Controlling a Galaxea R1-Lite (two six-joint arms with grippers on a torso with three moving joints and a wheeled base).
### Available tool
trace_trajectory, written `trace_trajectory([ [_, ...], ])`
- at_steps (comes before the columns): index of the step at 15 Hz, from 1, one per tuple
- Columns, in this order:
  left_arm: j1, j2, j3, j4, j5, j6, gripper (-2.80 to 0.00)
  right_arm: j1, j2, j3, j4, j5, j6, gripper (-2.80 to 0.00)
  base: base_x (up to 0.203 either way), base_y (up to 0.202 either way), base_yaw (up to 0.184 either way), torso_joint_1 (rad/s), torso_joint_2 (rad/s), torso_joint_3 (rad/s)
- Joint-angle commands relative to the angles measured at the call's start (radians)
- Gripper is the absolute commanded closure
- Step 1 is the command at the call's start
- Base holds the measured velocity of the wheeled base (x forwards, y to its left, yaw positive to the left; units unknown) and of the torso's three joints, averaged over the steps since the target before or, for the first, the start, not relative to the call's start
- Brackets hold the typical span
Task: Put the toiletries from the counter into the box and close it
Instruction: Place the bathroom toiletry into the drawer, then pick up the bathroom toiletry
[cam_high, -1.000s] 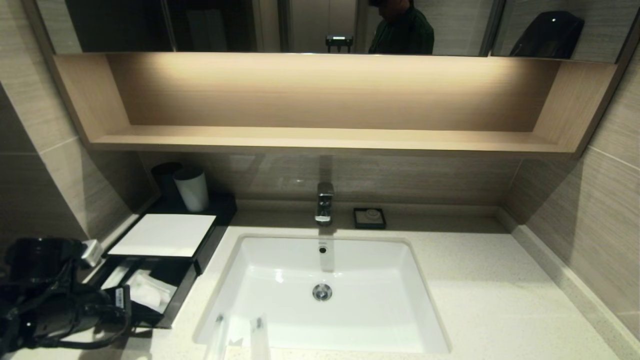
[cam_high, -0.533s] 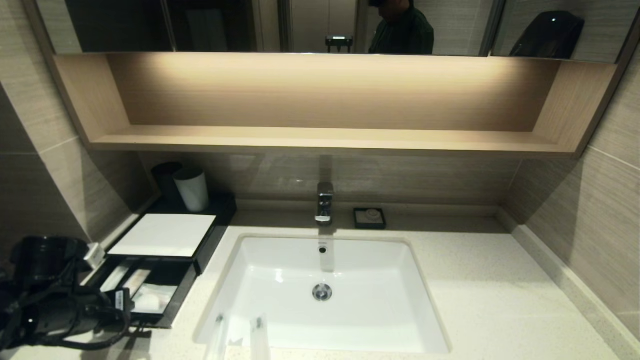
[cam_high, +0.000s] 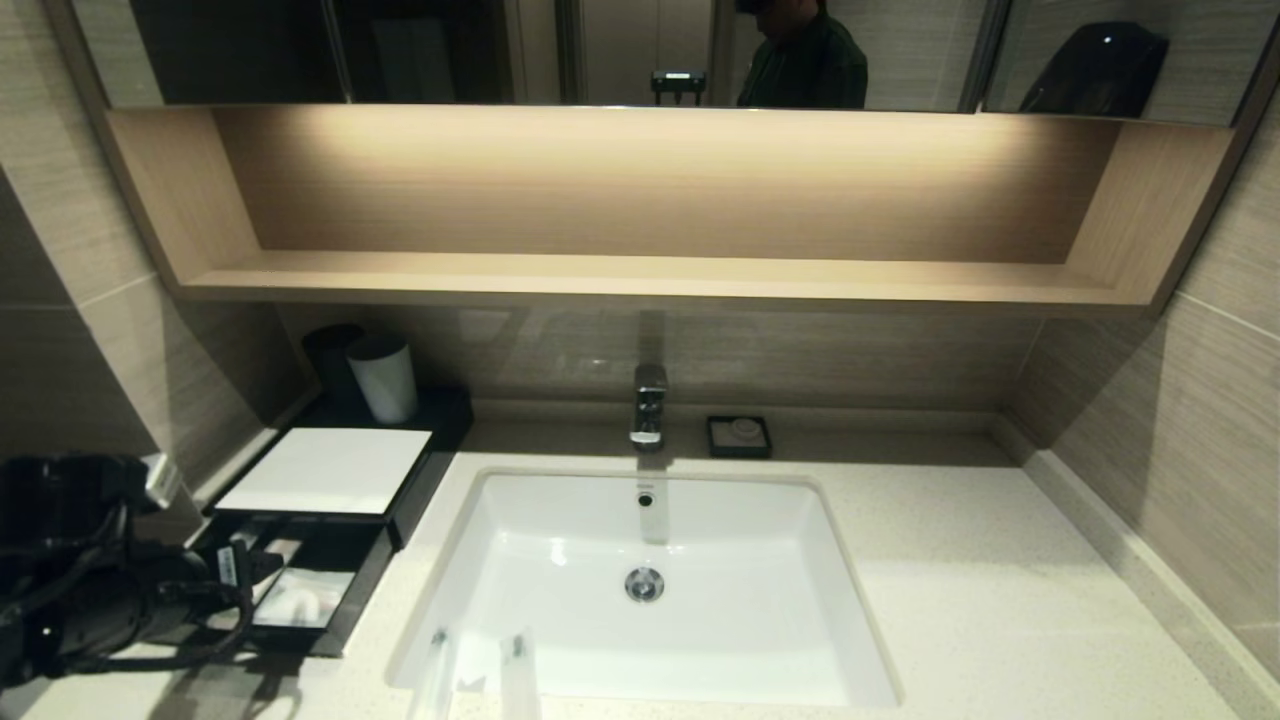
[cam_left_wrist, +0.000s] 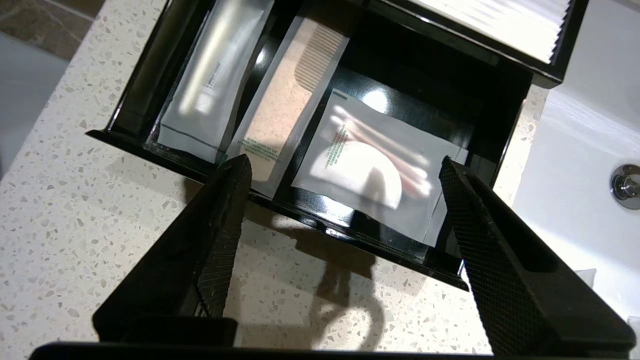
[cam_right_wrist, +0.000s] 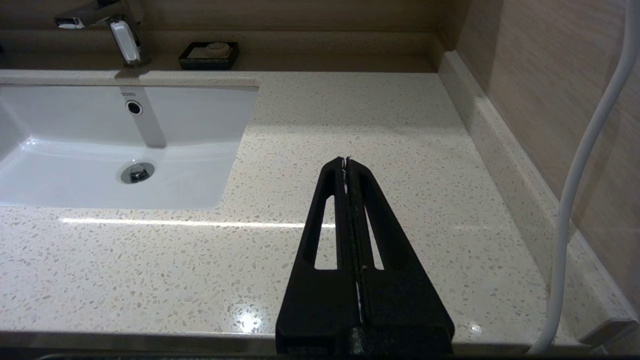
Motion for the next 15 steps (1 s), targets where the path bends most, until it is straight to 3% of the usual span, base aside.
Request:
trace_trajectory([
  [1,-0.013,-0.080,0.016,0.006,0.000,0.000,-2.80,0.001,0.000,0.000,0.000,0.000,0.000,0.00,0.000,0.000,0.000,0.000,0.00,0.000],
  [4,-0.119,-0.141,0.036,0.088,-0.003,-0.007,-2.80,0.000,0.000,0.000,0.000,0.000,0.000,0.00,0.000,0.000,0.000,0.000,0.00,0.000],
  [5,-0.156,-0.161,0.043,0.111,-0.005,-0.010,0.00,0.000,0.000,0.000,0.000,0.000,0.000,0.00,0.000,0.000,0.000,0.000,0.00,0.000],
  [9,-0.336,-0.229,0.053,0.218,-0.005,-0.073,0.00,0.001,0.000,0.000,0.000,0.000,0.000,0.00,0.000,0.000,0.000,0.000,0.00,0.000],
  [13,-0.563,-0.270,-0.002,0.435,-0.003,-0.293,0.00,0.000,0.000,0.000,0.000,0.000,0.000,0.00,0.000,0.000,0.000,0.000,0.00,0.000],
  [15,-0.604,-0.257,-0.052,0.563,-0.003,-0.380,0.00,0.000,0.000,0.000,0.000,0.000,0.000,0.00,0.000,0.000,0.000,0.000,0.00,0.000],
])
